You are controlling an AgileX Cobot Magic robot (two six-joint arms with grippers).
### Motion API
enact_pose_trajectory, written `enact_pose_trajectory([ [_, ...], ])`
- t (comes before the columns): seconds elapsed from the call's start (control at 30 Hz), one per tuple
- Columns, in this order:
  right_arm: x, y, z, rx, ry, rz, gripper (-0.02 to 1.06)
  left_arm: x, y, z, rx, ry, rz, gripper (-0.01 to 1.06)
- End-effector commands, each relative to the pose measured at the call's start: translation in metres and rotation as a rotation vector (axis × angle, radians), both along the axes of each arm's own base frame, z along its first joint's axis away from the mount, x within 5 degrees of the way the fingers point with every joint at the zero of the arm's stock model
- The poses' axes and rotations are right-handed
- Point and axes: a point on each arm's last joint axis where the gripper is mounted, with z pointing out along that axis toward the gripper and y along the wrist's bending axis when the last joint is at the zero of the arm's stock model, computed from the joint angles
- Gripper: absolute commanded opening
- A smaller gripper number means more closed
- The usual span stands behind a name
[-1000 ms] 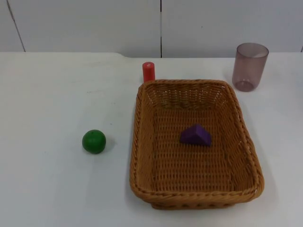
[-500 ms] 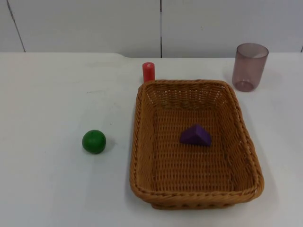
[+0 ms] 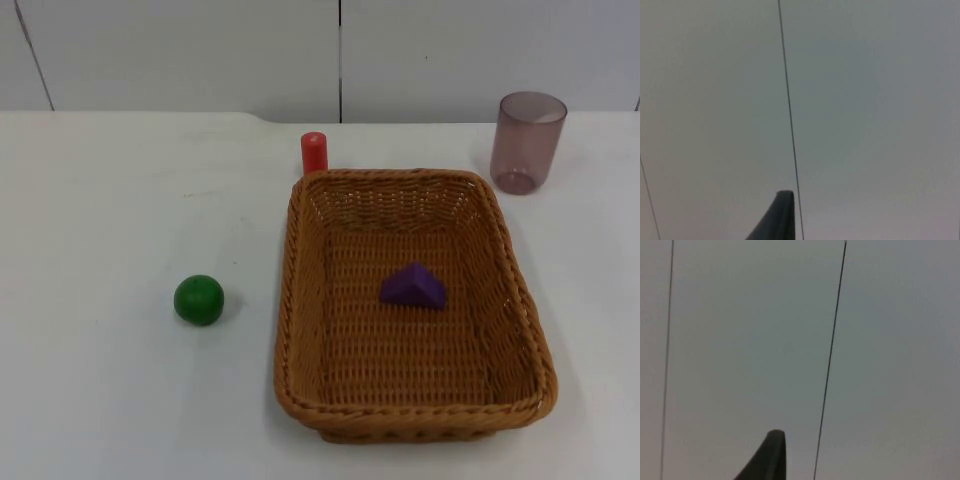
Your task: Pick up the basket with the left hand and place the triangular block into the basket with the right hand.
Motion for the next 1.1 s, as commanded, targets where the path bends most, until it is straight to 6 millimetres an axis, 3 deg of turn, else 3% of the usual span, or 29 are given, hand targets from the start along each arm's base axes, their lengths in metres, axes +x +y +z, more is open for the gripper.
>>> enact_pose_trajectory([
  [0.0, -0.009, -0.001, -0.009, -0.015, 0.043, 0.023, 1.05, -0.019, -0.001, -0.008, -0.005, -0.010, -0.013, 1.05],
  [0.23, -0.035, 0.001, -0.030, -0.012, 0.047, 0.122, 1.05, -0.058, 0.001, -0.025, -0.009, -0.033, -0.010, 1.05],
  [0.37, -0.066, 0.006, -0.054, -0.049, 0.030, 0.179, 1.05, -0.085, 0.000, -0.034, -0.015, -0.080, -0.021, 1.05],
  [0.73, -0.069, 0.006, -0.060, -0.053, 0.066, 0.177, 1.05, -0.124, -0.006, -0.060, 0.055, -0.074, 0.029, 1.05],
  [0.97, -0.063, 0.003, -0.065, -0.072, 0.111, 0.132, 1.05, -0.113, -0.004, -0.073, 0.086, -0.008, -0.002, 1.05],
  [1.07, -0.055, 0.002, -0.073, -0.075, 0.162, 0.125, 1.05, -0.102, -0.006, -0.087, 0.074, 0.100, -0.029, 1.05],
])
